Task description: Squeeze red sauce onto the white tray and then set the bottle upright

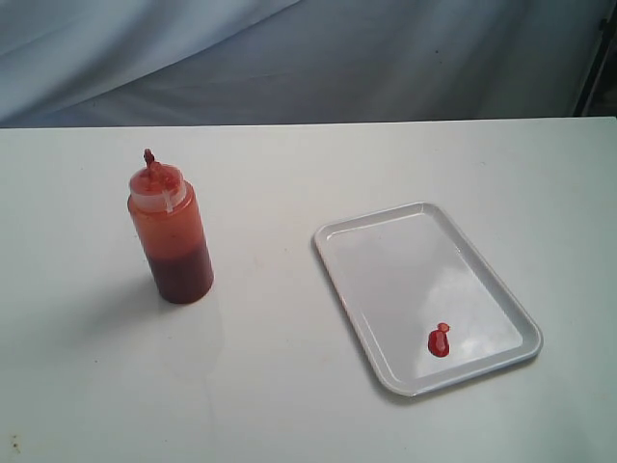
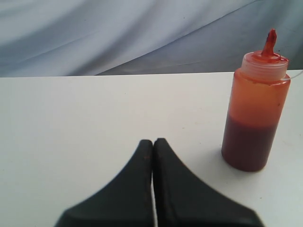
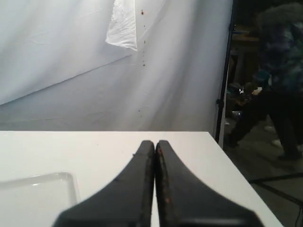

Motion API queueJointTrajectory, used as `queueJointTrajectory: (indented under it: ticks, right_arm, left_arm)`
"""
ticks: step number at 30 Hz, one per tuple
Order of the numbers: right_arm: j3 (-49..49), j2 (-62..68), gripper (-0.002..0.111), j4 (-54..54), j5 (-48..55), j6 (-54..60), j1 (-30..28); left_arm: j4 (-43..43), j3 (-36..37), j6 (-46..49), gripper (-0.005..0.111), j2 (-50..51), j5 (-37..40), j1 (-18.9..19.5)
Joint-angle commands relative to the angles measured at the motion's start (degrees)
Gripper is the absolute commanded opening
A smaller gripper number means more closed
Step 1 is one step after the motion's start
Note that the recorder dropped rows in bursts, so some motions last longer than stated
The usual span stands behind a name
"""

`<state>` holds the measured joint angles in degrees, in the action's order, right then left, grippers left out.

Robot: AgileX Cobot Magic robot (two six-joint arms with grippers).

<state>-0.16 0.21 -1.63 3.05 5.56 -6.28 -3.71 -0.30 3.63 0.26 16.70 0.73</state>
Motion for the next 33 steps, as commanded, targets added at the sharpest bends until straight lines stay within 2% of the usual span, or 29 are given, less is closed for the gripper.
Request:
queueJointTrajectory:
  ticks: [1, 10, 28, 33]
  right_arm:
    - [0.16, -0.21, 0.0, 1.63, 6.06, -2.19, 0.13]
    - [0.16, -0.21, 0.0, 2.09, 16.1, -0.85, 0.13]
    - [0.16, -0.21, 0.0, -0.94, 16.63, -1.53, 0.13]
    - [0.16, -0.21, 0.0, -0.94, 16.52, -1.53, 2.31]
  left_arm:
    - [-0.01, 0.3, -0.14, 0.0, -0.26, -0.44, -0.31]
    - [-0.01, 0.3, -0.14, 0.0, -0.26, -0.44, -0.31]
    - [-0.01, 0.3, -0.14, 0.0, -0.26, -0.44, -0.31]
    - [-0.01, 0.3, -0.14, 0.0, -0.26, -0.44, -0.31]
